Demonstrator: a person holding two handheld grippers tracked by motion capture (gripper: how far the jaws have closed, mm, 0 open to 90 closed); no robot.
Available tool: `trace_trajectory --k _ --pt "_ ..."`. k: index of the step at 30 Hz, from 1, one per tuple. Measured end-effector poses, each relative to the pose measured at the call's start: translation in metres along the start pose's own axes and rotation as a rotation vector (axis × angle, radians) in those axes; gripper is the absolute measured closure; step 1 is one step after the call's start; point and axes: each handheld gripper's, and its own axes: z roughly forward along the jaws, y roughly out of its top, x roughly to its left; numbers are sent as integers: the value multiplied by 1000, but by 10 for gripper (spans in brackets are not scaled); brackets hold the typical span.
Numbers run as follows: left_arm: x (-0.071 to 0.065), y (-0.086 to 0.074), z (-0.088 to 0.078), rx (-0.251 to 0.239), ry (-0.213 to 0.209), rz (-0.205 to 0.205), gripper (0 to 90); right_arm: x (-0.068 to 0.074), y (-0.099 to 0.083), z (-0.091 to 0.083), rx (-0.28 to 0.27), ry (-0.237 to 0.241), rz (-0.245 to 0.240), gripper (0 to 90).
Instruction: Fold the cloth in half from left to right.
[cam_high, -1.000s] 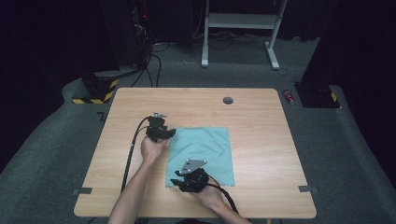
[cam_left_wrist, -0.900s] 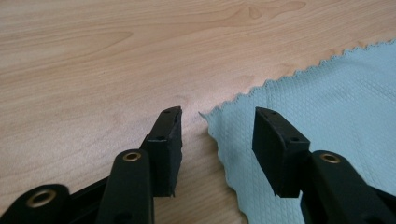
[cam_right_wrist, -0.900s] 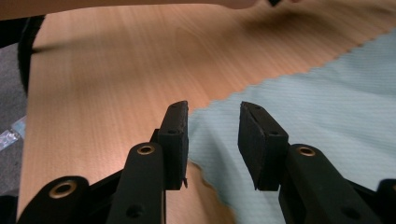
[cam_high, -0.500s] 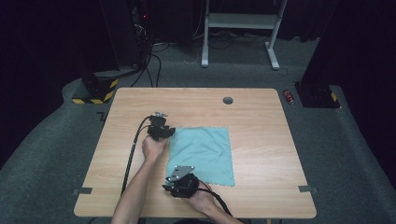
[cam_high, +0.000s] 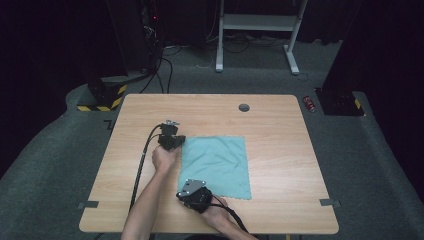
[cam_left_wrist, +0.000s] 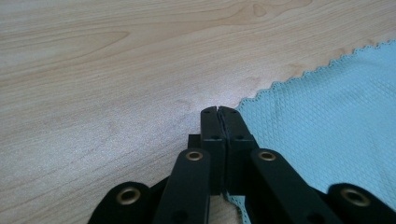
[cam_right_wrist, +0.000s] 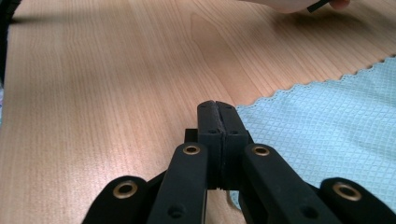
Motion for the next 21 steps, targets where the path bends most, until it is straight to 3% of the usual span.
trace_trajectory --k 10,14,21 --pt "1 3 -7 -34 -17 -10 899 -5 0 -11 -60 12 38 900" --pt "-2 10 -11 -30 -19 20 900 -6 0 -15 -73 25 69 900" --pt "-7 18 -16 -46 -24 40 900 -4 3 -17 -80 27 59 900"
